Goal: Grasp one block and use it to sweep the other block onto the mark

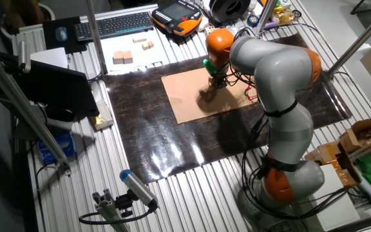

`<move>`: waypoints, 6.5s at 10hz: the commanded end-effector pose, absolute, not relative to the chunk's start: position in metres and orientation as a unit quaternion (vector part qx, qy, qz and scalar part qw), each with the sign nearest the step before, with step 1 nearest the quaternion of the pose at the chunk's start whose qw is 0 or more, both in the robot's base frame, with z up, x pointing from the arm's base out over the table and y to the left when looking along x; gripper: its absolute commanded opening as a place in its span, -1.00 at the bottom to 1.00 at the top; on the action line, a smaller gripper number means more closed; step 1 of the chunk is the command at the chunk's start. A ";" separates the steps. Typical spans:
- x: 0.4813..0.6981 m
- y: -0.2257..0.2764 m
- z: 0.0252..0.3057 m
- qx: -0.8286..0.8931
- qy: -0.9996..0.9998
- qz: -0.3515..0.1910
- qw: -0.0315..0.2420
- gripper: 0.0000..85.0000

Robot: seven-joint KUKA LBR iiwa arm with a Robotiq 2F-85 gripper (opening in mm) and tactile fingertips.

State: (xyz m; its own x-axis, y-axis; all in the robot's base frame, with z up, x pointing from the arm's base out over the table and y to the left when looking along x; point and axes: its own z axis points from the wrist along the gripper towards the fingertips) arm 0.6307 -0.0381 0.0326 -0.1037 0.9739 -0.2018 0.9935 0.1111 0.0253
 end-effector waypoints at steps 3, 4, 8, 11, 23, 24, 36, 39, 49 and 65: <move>0.630 -0.043 0.031 0.669 0.736 -0.059 0.085 -0.98; 0.630 -0.044 0.031 0.669 0.736 -0.059 0.086 -0.98; 0.630 -0.050 0.031 0.673 0.732 -0.059 0.086 -0.98; 0.629 -0.052 0.031 0.674 0.731 -0.059 0.087 -0.98; 0.628 -0.070 0.032 0.672 0.733 -0.057 0.085 -0.98; 0.628 -0.071 0.032 0.672 0.733 -0.057 0.085 -0.98; 0.627 -0.081 0.031 0.667 0.738 -0.058 0.086 -0.98; 0.627 -0.080 0.032 0.667 0.738 -0.058 0.085 -0.98; 0.629 -0.066 0.042 0.664 0.742 -0.047 0.080 0.53; 0.583 0.016 0.151 0.517 0.855 -0.021 0.033 -0.98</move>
